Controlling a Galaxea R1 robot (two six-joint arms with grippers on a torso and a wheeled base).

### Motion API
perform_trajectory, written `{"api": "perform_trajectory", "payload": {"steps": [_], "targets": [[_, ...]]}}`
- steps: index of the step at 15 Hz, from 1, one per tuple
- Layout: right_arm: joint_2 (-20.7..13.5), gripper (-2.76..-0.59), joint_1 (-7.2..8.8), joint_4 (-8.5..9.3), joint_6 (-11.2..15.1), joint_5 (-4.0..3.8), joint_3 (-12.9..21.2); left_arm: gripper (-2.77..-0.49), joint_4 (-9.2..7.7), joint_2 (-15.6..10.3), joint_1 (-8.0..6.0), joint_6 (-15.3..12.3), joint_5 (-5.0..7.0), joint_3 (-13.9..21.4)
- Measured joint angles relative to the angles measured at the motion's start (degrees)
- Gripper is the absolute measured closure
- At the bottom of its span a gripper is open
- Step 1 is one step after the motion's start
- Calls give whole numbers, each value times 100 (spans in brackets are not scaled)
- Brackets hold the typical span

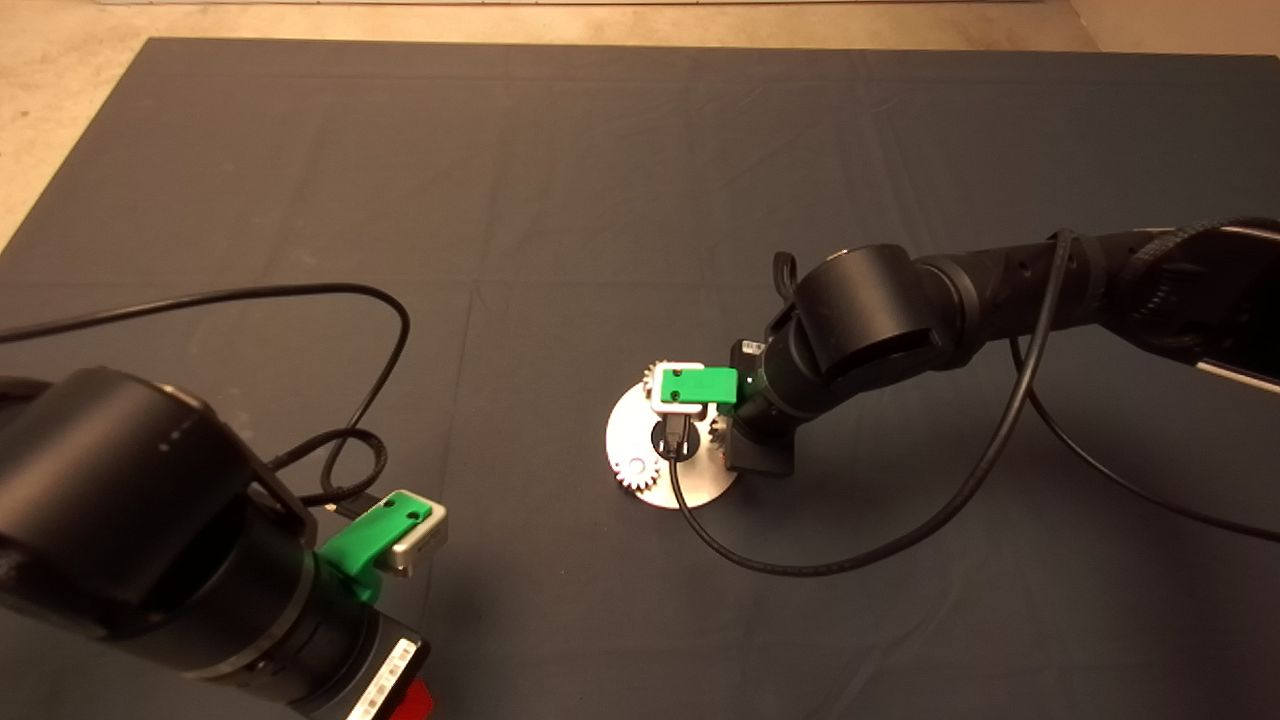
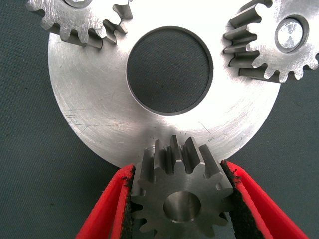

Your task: Install three planetary gears onto the carrier pins

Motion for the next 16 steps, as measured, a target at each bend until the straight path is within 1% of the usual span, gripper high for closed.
{"api": "perform_trajectory", "payload": {"steps": [10,14,16], "targets": [[-6,-110,0,44,-1,-3,26,-176,0,0,0,0,0,0],[-17,-110,-63,105,0,17,155,-176,1,-1,0,0,-2,0],[-21,-110,-50,182,0,17,162,-176,1,-2,0,0,0,0]]}}
